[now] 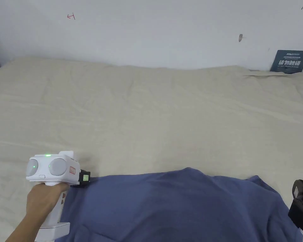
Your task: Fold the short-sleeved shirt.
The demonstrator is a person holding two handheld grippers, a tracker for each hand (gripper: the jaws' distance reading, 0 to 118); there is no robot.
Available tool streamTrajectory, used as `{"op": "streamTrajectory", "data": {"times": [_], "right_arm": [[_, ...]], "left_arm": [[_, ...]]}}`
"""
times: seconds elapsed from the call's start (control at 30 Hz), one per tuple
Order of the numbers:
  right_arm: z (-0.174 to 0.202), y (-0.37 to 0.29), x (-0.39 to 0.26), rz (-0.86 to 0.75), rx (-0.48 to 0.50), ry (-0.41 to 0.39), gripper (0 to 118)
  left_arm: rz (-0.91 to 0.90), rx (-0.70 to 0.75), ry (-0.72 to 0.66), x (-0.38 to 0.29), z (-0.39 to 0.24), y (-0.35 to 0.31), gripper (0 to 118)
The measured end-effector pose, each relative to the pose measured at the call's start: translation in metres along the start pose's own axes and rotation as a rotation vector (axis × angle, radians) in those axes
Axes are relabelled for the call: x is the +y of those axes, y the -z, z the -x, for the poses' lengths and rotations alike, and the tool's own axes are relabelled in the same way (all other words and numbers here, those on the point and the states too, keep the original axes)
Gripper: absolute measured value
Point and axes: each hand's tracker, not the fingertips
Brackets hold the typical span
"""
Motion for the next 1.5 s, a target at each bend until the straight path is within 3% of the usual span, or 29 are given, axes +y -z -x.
{"op": "streamTrajectory", "data": {"times": [0.03,0.07,0.17,0.53,0.6,0.63,0.7,0.73,0.77,0.9,1.1,1.27,1.33,1.4,1.43,1.5], "right_arm": [[-0.001,0.001,0.000,0.006,0.002,0.001,1],[-0.003,0.002,0.000,0.012,0.003,0.001,1],[-0.011,0.009,0.002,0.029,0.015,0.028,1],[-0.047,0.136,0.017,0.303,0.112,0.064,3],[-0.049,0.163,0.013,0.379,0.126,0.068,20],[-0.050,0.177,0.010,0.426,0.116,0.067,34],[-0.050,0.195,0.001,0.457,0.106,0.085,73],[-0.051,0.207,-0.005,0.499,0.083,0.076,87],[-0.051,0.213,-0.008,0.517,0.075,0.075,93],[-0.037,0.228,-0.019,0.573,0.030,-0.014,93],[-0.026,0.234,-0.025,0.617,0.004,0.021,92],[-0.018,0.231,-0.030,0.641,0.023,0.002,88],[-0.021,0.228,-0.031,0.623,0.024,-0.013,67],[-0.024,0.223,-0.028,0.618,0.035,-0.014,19],[-0.025,0.217,-0.026,0.591,0.028,-0.017,4],[-0.030,0.204,-0.015,0.530,0.038,-0.003,4]], "left_arm": [[-0.017,-0.009,0.005,-0.001,-0.003,-0.003,68],[-0.022,-0.019,0.010,-0.001,-0.004,-0.003,46],[-0.033,-0.027,0.036,-0.002,-0.011,-0.007,6],[-0.228,-0.121,0.126,-0.025,-0.030,-0.091,0],[-0.236,-0.124,0.133,-0.027,-0.032,-0.099,0],[-0.240,-0.125,0.141,-0.027,-0.031,-0.102,0],[-0.245,-0.123,0.149,-0.028,-0.032,-0.108,0],[-0.246,-0.125,0.149,-0.028,-0.030,-0.110,0],[-0.249,-0.127,0.148,-0.028,-0.029,-0.111,0],[-0.256,-0.130,0.141,-0.028,-0.027,-0.114,0],[-0.258,-0.138,0.113,-0.029,-0.024,-0.114,0],[-0.254,-0.139,0.115,-0.031,-0.024,-0.114,0],[-0.255,-0.141,0.110,-0.032,-0.022,-0.113,0],[-0.254,-0.139,0.107,-0.033,-0.020,-0.114,0],[-0.255,-0.137,0.105,-0.034,-0.020,-0.114,0],[-0.258,-0.134,0.097,-0.037,-0.017,-0.115,0]]}}
